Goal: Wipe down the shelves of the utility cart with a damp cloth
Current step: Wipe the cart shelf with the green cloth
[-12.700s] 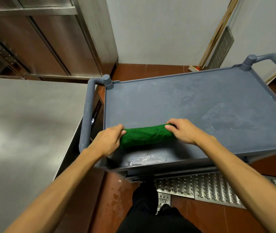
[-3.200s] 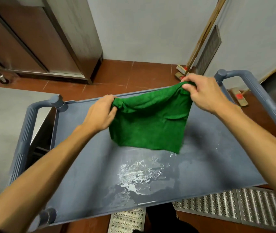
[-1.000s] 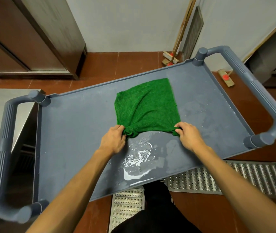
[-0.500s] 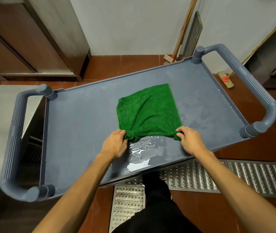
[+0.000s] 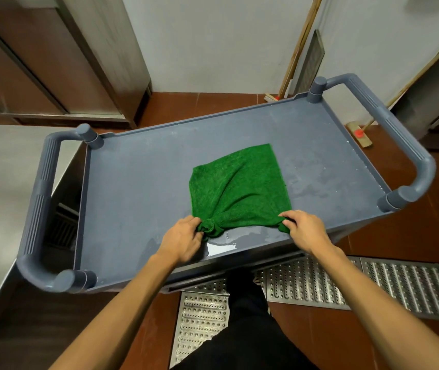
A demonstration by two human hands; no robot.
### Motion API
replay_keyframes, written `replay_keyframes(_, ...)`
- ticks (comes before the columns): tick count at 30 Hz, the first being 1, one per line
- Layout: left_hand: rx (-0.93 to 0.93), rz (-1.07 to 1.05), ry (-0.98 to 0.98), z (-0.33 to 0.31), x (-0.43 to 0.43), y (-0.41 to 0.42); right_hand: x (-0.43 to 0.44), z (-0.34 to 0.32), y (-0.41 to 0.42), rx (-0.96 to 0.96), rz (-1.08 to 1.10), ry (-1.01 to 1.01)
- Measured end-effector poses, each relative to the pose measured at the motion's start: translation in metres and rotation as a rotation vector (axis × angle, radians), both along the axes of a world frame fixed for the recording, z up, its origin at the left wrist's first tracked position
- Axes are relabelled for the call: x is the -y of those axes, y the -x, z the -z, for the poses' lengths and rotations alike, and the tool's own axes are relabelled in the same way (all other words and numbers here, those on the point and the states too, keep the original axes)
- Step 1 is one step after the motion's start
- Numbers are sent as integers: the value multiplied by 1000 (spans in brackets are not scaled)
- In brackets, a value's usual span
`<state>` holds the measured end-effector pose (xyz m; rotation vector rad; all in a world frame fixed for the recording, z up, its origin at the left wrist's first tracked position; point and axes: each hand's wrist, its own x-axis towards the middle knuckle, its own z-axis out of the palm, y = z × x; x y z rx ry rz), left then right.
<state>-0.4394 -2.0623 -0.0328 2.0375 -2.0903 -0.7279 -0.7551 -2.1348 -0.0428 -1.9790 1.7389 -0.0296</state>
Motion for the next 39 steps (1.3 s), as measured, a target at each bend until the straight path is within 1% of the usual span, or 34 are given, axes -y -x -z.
replay_keyframes(13,75,20,-14,0,-42,-20,-22,1,-14,-139,-161,7)
replay_keyframes(17,101,15,-20,0,-55,-31,-28,2,-24,-148,-189,7)
replay_keyframes(24,128,-12,25,3,-77,-51,-33,2,-42,-173,-266,12)
replay_keyframes(33,175,-72,-9,1,-106,-79,-39,4,-73,-171,-377,5)
replay_keyframes(39,268,-93,7,-5,-128,-102,-45,6,-98,-144,-451,12)
